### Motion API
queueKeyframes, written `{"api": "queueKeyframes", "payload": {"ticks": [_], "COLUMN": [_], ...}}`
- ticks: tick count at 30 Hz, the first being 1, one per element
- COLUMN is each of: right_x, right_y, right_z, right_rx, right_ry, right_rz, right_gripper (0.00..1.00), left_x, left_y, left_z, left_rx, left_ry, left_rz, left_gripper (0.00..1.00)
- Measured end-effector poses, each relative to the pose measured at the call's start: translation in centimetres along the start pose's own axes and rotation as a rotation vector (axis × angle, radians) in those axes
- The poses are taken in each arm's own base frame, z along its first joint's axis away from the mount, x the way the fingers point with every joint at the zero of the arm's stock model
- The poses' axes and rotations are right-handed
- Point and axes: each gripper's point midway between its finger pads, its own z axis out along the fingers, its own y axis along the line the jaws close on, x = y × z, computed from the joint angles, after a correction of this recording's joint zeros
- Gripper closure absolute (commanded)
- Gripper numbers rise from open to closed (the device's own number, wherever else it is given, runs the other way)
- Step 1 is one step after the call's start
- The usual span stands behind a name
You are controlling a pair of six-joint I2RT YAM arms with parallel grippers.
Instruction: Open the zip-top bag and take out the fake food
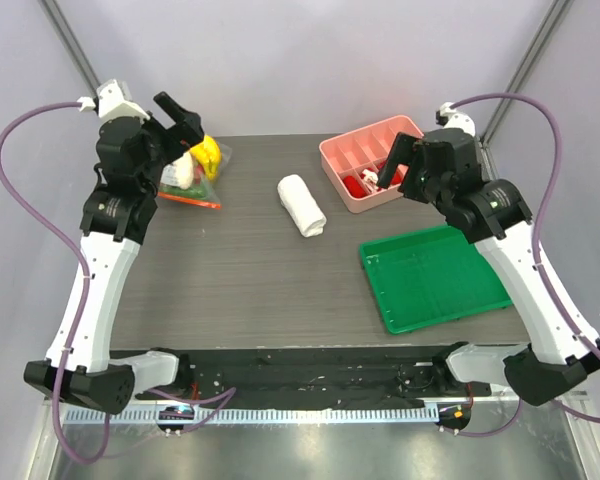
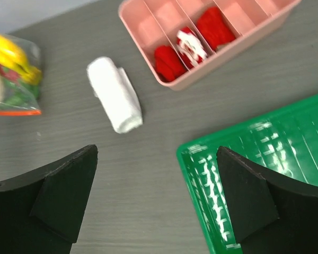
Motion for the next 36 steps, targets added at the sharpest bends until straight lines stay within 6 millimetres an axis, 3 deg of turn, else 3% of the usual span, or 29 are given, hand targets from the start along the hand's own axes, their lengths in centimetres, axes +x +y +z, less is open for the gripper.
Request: {"api": "queueKeyframes", "payload": {"ticks": [2,6,9,13,15,17,20,26,29,30,36], "right_x": [1.5,5.3,8.0,10.6,11.4,11.1,10.2,7.6,6.8,6.5,5.9], "right_y": [-0.9,-2.0,-1.2,1.1,1.9,2.7,3.2,3.6,3.6,3.8,4.1], "right_z": [0.9,3.9,5.8,5.8,4.8,4.0,3.8,6.2,7.4,7.9,9.1], "right_rx": [0.056,0.154,0.130,-0.050,-0.140,-0.210,-0.262,-0.270,-0.264,-0.266,-0.269], "right_ry": [0.058,0.216,0.358,0.461,0.494,0.487,0.460,0.425,0.420,0.417,0.417], "right_rz": [-0.011,-0.073,-0.141,-0.180,-0.203,-0.230,-0.259,-0.267,-0.256,-0.252,-0.249], "right_gripper": [0.00,0.00,0.00,0.00,0.00,0.00,0.00,0.00,0.00,0.00,0.00], "left_x": [1.3,5.8,10.2,16.0,17.8,18.3,18.7,20.2,21.7,21.9,19.8], "left_y": [1.7,8.7,14.3,19.9,21.3,22.6,24.5,29.8,31.8,32.0,30.7], "left_z": [0.7,3.0,5.6,8.6,10.1,11.8,12.8,15.7,16.3,16.4,16.5], "left_rx": [-0.050,-0.228,-0.332,-0.401,-0.396,-0.369,-0.340,-0.274,-0.259,-0.253,-0.147], "left_ry": [0.028,0.119,0.207,0.288,0.319,0.289,0.214,0.075,0.074,0.074,0.074], "left_rz": [-0.057,-0.215,-0.324,-0.412,-0.472,-0.530,-0.607,-0.784,-0.844,-0.855,-0.829], "left_gripper": [0.00,0.05,0.06,0.12,0.14,0.18,0.31,0.38,0.36,0.31,0.09]}}
